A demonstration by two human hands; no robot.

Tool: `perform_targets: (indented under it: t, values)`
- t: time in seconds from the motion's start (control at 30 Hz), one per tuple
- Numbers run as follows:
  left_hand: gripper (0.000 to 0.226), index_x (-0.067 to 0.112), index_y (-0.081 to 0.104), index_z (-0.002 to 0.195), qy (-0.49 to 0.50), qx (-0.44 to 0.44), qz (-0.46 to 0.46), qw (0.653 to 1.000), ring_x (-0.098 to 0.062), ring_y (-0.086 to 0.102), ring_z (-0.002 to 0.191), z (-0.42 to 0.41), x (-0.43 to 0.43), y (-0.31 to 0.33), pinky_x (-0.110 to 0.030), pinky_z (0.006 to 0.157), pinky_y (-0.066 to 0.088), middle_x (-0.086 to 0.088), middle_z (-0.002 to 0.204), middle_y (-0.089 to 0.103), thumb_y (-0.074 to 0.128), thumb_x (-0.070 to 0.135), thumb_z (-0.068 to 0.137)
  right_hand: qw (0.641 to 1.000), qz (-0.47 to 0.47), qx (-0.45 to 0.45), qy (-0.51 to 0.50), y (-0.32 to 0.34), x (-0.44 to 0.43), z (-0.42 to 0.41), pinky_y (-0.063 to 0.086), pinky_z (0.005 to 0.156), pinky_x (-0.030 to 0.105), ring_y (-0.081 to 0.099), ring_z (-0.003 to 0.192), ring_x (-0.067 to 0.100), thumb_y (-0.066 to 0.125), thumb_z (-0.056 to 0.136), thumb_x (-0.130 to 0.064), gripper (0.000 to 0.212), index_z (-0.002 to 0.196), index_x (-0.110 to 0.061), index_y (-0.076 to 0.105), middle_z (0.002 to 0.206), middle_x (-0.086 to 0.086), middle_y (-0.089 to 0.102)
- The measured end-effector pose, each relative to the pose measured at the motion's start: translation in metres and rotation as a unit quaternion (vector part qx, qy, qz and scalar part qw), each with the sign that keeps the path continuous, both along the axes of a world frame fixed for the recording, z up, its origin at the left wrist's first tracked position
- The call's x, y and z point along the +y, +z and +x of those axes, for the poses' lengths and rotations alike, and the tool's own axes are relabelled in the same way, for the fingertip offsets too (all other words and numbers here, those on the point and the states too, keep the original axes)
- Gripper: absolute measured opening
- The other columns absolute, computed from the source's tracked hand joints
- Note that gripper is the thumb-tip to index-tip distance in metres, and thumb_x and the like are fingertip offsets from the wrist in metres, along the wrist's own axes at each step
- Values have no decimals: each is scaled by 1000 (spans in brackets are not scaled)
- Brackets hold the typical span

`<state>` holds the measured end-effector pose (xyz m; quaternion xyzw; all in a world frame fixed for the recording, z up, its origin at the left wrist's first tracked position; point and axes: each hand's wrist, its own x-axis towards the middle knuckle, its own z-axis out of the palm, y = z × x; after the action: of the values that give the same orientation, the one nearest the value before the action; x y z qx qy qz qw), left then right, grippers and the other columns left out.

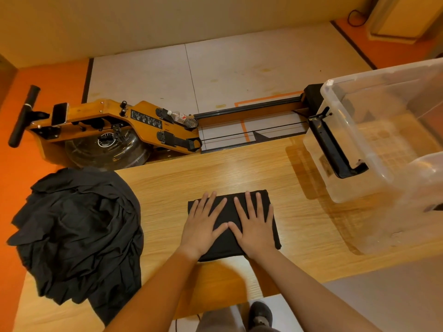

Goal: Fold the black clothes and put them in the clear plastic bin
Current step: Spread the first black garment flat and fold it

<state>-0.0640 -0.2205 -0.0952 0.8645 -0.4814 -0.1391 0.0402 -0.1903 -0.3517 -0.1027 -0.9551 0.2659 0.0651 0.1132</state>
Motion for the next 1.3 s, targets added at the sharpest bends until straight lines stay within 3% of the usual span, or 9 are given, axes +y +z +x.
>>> perform_targets:
  t: [0.1, 0.2, 0.33, 0.47, 0.6, 0.7, 0.9, 1.1, 1.3]
  values:
    - [82, 38, -7, 150, 69, 25, 2, 997, -17, -21, 146, -11, -4, 3, -33, 115, -20, 4, 159, -19, -17, 78, 79, 998, 12, 3, 62, 3, -19, 8, 1, 115, 52, 3, 149, 25, 6, 98, -62, 67, 153, -28, 20, 161, 6, 17]
    - [82, 38, -12, 146, 223, 91, -31, 970, -15, -27, 142, -39, -15, 8, -30, 109, -28, 5, 155, -24, -2, 76, 74, 987, 51, 17, 154, 16, -49, 31, -19, 115, 39, -19, 145, 11, -3, 92, -65, 69, 153, -33, 3, 162, -6, 2]
    - [84, 25, 11, 154, 333, 160, -93, 925, -26, -8, 149, -71, -23, 16, -40, 117, -8, -8, 162, -3, 28, 64, 81, 980, 31, -3, 198, 34, -57, 50, -15, 117, 38, -13, 147, 15, 7, 94, -54, 66, 154, -28, 11, 161, -6, 1]
    - [67, 20, 16, 153, 172, 9, -122, 978, -20, 1, 149, -26, -13, 14, -38, 119, 0, -5, 162, 6, 31, 45, 93, 997, 0, -70, 40, 27, -6, 15, 9, 116, 43, 15, 147, 27, 29, 95, -39, 60, 150, -15, 32, 157, 9, 29]
    - [64, 17, 21, 152, -32, -19, -58, 998, -21, 17, 148, 2, -1, 2, -45, 116, 28, -5, 159, 18, 29, 44, 94, 999, 16, -37, 3, 5, 22, -24, 9, 115, 44, 17, 145, 27, 33, 93, -42, 63, 148, -12, 31, 153, 15, 34]
    - [64, 20, 16, 153, 38, 35, -38, 998, -18, 4, 149, -21, 9, -10, -37, 119, 3, -5, 160, 13, 27, 46, 95, 995, 18, -38, 87, 2, -4, -26, 10, 116, 43, 10, 147, 23, 29, 98, -47, 61, 151, -18, 27, 157, 9, 28]
    - [69, 18, 21, 152, 228, 83, -91, 966, -23, 2, 148, -90, 7, -3, -35, 116, -9, -8, 161, 15, 35, 49, 92, 972, 39, -29, 228, 12, -51, -33, -2, 119, 38, -3, 150, 19, 26, 100, -52, 61, 154, -27, 15, 162, -2, 10]
    - [74, 15, 15, 154, -42, -8, -33, 999, -15, -4, 149, -51, 22, 13, -39, 119, 5, -6, 162, 11, 34, 53, 93, 962, 68, -41, 260, 20, -49, -62, -6, 120, 38, -10, 149, 11, 38, 95, -59, 75, 155, -22, 12, 162, -3, 5]
    - [85, 24, -10, 154, -63, 36, 54, 996, -9, -27, 144, -60, 42, 23, -39, 121, -7, 6, 159, -24, 31, 65, 91, 955, 68, 19, 287, 20, -50, -80, -11, 118, 41, -23, 145, 8, 39, 82, -81, 103, 155, -22, -3, 161, -5, -12]
